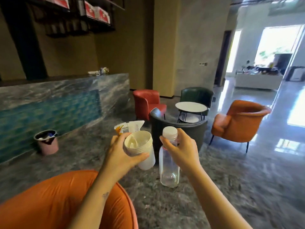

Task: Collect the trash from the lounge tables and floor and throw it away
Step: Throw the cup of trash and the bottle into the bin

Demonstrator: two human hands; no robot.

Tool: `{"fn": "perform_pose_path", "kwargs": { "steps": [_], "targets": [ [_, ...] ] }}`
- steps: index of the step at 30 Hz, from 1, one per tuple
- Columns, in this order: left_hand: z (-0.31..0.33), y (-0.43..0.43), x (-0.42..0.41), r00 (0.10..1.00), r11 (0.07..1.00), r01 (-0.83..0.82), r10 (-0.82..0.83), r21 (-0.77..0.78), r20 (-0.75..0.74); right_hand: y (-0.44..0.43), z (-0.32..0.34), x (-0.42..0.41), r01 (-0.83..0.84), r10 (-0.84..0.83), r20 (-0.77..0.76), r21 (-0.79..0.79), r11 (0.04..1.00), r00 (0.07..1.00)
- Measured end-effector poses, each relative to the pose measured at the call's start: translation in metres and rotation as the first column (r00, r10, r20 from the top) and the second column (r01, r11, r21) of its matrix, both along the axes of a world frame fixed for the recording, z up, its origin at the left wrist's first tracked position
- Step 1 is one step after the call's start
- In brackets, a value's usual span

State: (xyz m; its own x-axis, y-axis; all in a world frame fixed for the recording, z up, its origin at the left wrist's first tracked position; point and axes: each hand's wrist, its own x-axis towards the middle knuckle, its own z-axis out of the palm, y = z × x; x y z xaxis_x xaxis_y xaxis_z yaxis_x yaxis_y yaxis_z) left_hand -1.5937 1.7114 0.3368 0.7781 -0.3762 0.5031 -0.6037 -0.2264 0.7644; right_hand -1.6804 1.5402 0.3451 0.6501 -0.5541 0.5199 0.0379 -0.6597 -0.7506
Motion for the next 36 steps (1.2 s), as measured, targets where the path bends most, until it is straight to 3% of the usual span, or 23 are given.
{"fn": "perform_pose_path", "kwargs": {
  "steps": [9,18,27,36],
  "targets": [
    [0.004,-0.180,0.065,0.998,0.999,0.044,-0.043,0.024,-0.038,-0.175,0.000,0.054,0.108,-0.108,-0.005,-0.014,0.994,0.994],
    [-0.002,-0.309,0.215,0.999,0.999,-0.020,0.018,-0.029,-0.051,-0.305,0.009,0.228,0.021,-0.024,-0.029,-0.092,0.996,0.999],
    [0.016,-0.356,0.380,0.986,0.987,-0.158,0.158,-0.004,-0.048,-0.363,0.027,0.423,-0.185,0.184,-0.028,-0.066,0.980,0.983],
    [-0.013,-0.358,0.588,0.932,0.934,-0.357,0.358,0.036,-0.053,-0.365,0.010,0.660,-0.393,0.392,-0.035,-0.074,0.916,0.919]
  ]
}}
